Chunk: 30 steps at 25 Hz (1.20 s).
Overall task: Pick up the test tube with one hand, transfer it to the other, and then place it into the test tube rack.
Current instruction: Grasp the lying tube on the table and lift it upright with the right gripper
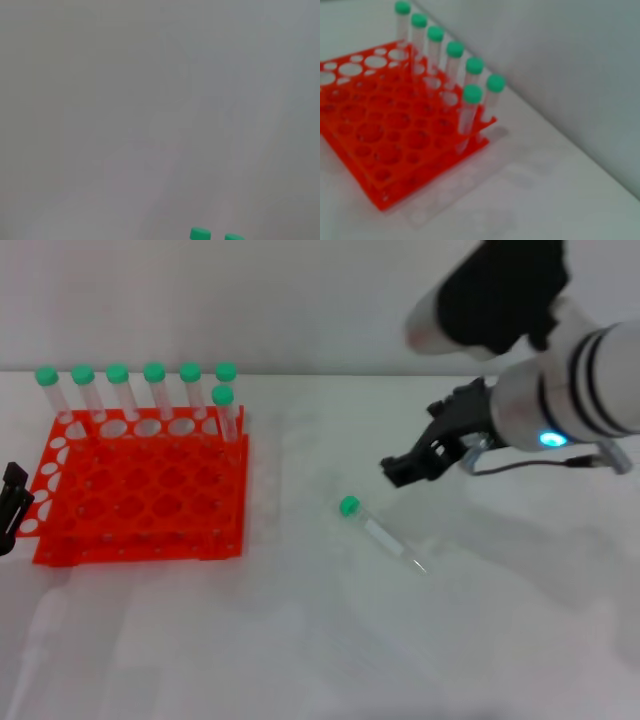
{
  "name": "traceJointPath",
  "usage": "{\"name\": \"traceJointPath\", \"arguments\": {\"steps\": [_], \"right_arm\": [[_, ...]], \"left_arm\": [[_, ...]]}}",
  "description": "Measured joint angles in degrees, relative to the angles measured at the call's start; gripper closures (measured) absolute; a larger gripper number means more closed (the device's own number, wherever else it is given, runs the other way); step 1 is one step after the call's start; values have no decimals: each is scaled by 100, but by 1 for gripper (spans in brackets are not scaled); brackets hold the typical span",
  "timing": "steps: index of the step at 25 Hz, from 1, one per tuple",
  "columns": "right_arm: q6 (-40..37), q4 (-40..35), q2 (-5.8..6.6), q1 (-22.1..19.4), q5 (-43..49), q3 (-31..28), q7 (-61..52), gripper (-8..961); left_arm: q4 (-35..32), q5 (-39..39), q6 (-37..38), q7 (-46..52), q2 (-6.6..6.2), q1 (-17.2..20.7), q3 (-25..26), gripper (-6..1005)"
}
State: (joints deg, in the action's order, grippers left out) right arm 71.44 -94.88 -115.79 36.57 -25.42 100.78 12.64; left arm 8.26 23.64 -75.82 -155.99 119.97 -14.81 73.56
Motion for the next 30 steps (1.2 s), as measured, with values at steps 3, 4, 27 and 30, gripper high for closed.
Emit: {"name": "traceJointPath", "arguments": {"steps": [3,4,27,30], "right_arm": [[9,368,-7,229,167,215,-268,160],[11,617,-13,366,226,278,-383,161],[-278,3251,-40,2034,-943,889,-1002,177],[-342,3518,-40,2139,-1025,933,-1025,179]], "left_arm": [[0,5,-1,49,0,8,0,108],[15,7,-6,76,0,33,0,108],[35,287,-109,130,-14,296,53,109],[35,290,-109,126,-16,290,53,109]]}}
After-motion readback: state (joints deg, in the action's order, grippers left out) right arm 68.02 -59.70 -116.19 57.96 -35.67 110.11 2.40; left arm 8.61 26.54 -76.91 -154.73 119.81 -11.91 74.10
